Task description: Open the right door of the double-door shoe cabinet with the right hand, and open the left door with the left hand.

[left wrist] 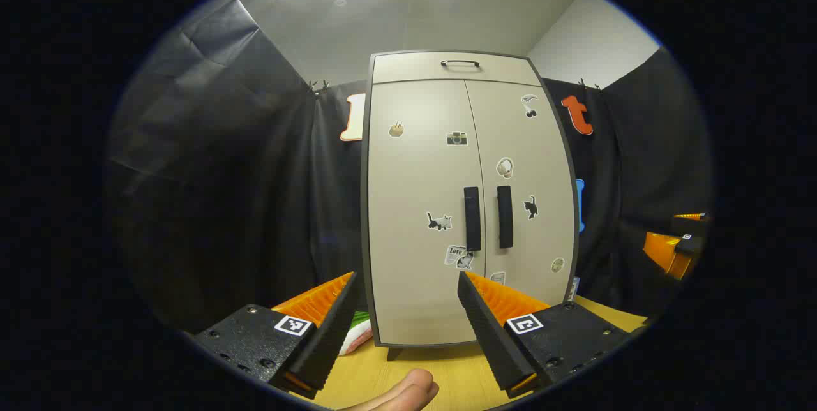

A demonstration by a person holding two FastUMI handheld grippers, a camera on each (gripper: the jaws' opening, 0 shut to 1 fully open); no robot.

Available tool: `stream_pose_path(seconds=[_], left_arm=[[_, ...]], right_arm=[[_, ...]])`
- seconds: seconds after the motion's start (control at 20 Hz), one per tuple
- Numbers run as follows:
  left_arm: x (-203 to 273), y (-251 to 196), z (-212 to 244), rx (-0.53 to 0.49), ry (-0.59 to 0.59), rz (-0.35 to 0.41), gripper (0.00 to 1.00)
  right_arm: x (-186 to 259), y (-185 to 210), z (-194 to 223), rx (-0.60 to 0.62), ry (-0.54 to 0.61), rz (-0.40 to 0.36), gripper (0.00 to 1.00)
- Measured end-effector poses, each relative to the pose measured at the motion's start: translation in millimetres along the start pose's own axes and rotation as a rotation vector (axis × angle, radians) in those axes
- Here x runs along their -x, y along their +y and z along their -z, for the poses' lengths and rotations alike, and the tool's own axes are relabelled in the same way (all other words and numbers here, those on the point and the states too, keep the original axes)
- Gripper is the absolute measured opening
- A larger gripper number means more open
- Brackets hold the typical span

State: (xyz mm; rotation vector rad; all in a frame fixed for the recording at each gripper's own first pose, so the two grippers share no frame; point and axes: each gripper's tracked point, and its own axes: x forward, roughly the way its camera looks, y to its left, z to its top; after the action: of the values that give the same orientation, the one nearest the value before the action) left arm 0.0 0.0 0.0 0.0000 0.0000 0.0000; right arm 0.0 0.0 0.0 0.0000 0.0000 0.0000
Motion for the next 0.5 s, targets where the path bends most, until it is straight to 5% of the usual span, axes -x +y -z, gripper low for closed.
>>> stream_pose_path(seconds=[0.5], left_arm=[[7,-3,9,0.022,0.022,0.029,0.95]], right_arm=[[-20,12,6,0.020,0.020,-0.026,0.98]])
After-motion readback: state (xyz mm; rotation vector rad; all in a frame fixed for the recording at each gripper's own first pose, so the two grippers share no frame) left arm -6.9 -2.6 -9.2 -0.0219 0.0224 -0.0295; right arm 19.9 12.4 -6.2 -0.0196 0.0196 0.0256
